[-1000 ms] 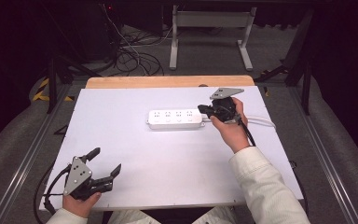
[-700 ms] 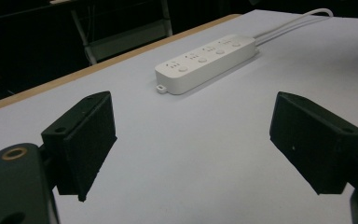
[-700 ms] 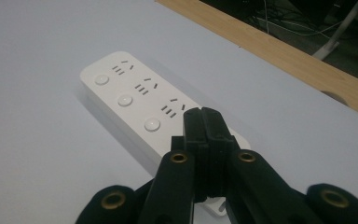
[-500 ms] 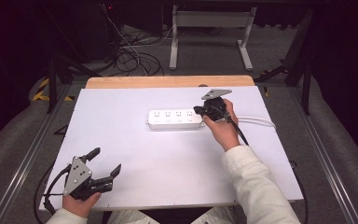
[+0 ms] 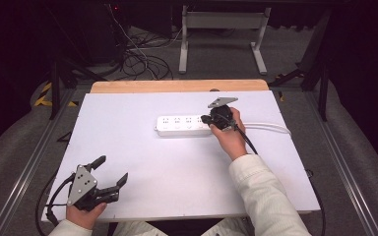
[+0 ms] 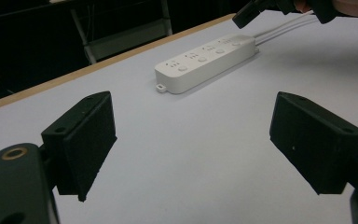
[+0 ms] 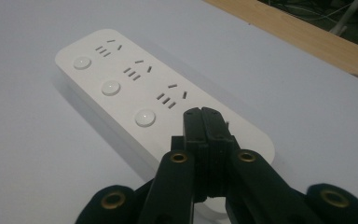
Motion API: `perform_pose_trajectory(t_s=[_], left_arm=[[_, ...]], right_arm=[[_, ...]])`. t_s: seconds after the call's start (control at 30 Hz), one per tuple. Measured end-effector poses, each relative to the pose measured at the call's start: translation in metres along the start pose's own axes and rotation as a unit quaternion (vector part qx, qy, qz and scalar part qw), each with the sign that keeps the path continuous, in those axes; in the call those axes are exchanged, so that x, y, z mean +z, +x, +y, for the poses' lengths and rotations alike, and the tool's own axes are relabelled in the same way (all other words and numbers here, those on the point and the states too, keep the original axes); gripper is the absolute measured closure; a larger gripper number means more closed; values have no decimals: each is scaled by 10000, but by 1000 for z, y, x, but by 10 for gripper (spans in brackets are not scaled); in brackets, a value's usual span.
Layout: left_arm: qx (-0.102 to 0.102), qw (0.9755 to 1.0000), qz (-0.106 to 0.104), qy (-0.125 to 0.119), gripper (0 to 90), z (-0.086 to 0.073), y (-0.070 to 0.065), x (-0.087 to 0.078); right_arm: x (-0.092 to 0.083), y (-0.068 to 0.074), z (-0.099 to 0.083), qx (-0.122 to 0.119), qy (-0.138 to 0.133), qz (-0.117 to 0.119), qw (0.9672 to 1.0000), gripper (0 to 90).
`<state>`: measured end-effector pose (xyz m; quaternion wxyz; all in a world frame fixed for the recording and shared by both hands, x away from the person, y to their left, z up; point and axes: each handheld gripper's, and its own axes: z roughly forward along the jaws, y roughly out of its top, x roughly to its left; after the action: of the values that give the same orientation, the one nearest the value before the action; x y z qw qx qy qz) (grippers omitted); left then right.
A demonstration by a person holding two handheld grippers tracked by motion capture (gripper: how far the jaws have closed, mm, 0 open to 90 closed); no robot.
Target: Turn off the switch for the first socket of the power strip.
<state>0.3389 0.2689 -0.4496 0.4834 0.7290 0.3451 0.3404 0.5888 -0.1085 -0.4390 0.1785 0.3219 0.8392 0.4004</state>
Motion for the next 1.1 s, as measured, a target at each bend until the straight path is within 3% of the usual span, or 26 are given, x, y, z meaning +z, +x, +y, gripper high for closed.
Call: perform_pose_trajectory(t_s=[0.57, 1.1], left_arm=[[-45, 10000, -12, 6, 150, 0, 0, 0], [-45, 10000, -31, 8, 151, 0, -1, 0]], right_arm=[[18, 4, -11, 71, 125, 72, 9999, 900], [21, 7, -12, 40, 100, 5, 9999, 900]])
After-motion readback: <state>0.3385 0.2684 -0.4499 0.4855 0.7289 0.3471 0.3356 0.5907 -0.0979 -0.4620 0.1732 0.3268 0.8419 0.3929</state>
